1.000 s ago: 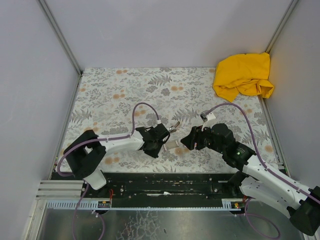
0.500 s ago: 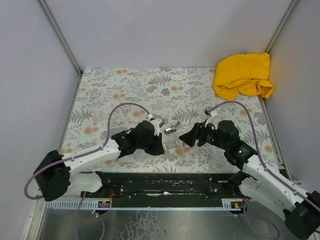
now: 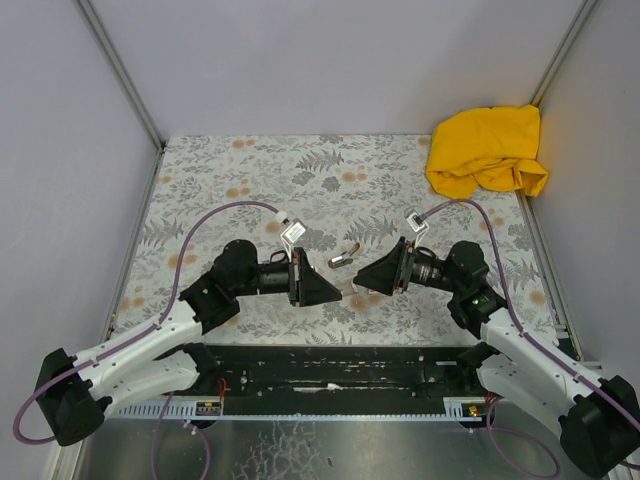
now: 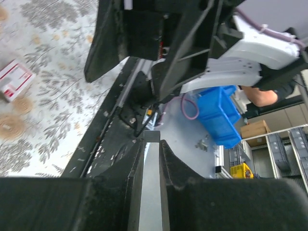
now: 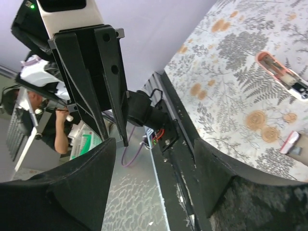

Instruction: Load the staples into the stapler

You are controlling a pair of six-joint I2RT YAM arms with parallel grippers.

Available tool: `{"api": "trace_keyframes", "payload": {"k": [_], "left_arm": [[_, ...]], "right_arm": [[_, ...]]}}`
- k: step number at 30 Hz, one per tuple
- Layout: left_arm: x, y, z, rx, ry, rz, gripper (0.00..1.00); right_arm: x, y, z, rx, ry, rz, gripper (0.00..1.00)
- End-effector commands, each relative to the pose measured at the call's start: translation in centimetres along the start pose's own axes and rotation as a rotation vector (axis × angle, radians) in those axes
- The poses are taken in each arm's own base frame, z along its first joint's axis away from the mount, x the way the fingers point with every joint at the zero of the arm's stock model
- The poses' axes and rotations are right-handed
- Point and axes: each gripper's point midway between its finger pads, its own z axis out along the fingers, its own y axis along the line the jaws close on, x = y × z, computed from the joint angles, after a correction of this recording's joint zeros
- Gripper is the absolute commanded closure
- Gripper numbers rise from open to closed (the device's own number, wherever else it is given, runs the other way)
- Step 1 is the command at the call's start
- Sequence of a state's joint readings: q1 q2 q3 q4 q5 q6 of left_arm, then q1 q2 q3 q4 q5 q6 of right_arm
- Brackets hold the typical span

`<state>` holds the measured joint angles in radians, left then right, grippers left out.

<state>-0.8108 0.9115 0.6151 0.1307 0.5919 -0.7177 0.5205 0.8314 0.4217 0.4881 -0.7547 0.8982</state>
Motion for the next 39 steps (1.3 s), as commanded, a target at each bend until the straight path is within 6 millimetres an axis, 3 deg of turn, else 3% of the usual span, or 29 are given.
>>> {"api": "trace_keyframes", "payload": {"k": [1,10,21,39], "left_arm": [[-1.7,-4.3,-0.6,0.185,-0.048,0.048,0.87],[-2.0,-4.5,-0.6,0.192,-0.064,0.051,0.88],[-2.2,-4.4,-0.6,0.186,-0.075,0.048,0.88],[-2.5,-4.1,-0.5,0.170,-0.092,0.042,0.89]], "right_arm": [[-2.0,4.8,-0.2,-0.168,-0.031,-0.045,0.30],[-1.1,8.0,0.7,-0.277,-0.022,-0.047,0.43],[-0.6,8.8,0.9,-0.313,-0.009,-0.046,0.59],[0.0,9.2,0.9,-0.338,0.011,-0.047,0.70]]}}
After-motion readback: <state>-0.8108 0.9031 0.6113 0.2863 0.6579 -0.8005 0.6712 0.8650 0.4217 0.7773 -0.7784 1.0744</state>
